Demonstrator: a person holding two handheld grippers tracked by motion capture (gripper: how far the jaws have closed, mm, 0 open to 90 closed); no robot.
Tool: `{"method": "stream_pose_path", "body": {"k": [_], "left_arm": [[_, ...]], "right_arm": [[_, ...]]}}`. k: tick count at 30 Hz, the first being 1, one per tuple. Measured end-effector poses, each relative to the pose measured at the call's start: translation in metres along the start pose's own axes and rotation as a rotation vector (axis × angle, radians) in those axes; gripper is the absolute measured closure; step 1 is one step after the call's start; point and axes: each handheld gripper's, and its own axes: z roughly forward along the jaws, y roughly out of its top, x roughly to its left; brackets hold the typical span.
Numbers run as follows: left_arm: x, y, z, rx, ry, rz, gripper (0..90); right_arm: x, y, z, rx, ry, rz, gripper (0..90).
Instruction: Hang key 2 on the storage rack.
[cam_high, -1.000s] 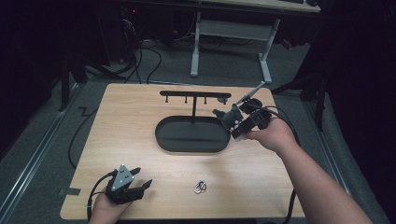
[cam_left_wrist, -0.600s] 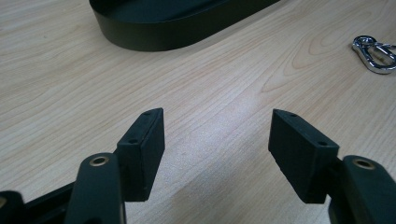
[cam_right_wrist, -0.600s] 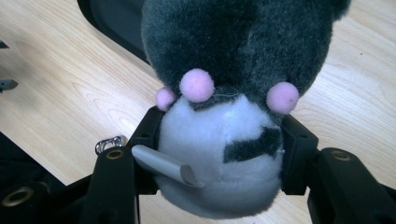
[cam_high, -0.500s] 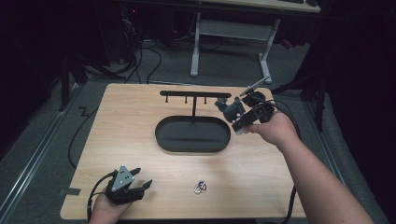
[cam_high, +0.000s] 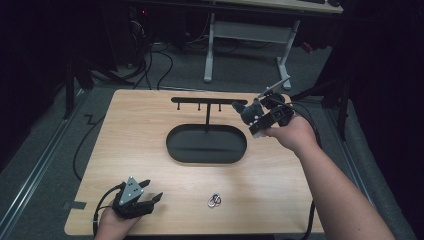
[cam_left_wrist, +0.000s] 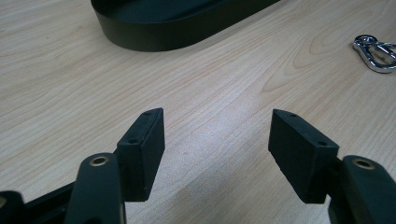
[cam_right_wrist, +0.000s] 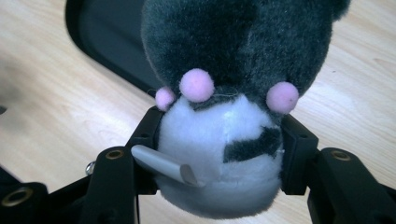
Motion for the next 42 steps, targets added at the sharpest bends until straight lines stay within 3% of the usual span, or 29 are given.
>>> {"method": "stream_pose_path", "body": {"k": [5, 13, 29, 35, 42], "left_arm": [[0.000, 0.000, 0.001, 0.004, -0.003, 0.002, 36.8], [-0.002, 0.000, 0.002, 0.013, -0.004, 0.011, 36.8], [-0.002, -0.001, 0.003, 0.016, -0.008, 0.008, 36.8], [-0.001, -0.001, 0.002, 0.016, -0.007, 0.005, 36.8], [-0.001, -0.001, 0.002, 0.020, -0.006, 0.008, 36.8]], "right_arm": [[-0.012, -0.011, 0.009, 0.005, 0.002, 0.032, 45.6], [-0.014, -0.021, 0.033, 0.037, 0.010, 0.022, 45.3], [-0.006, -0.018, 0.064, 0.028, 0.019, 0.012, 44.4], [-0.006, -0.012, 0.077, 0.009, -0.001, 0.034, 43.2], [-0.008, -0.012, 0.087, -0.003, 0.008, 0.048, 38.5]]}}
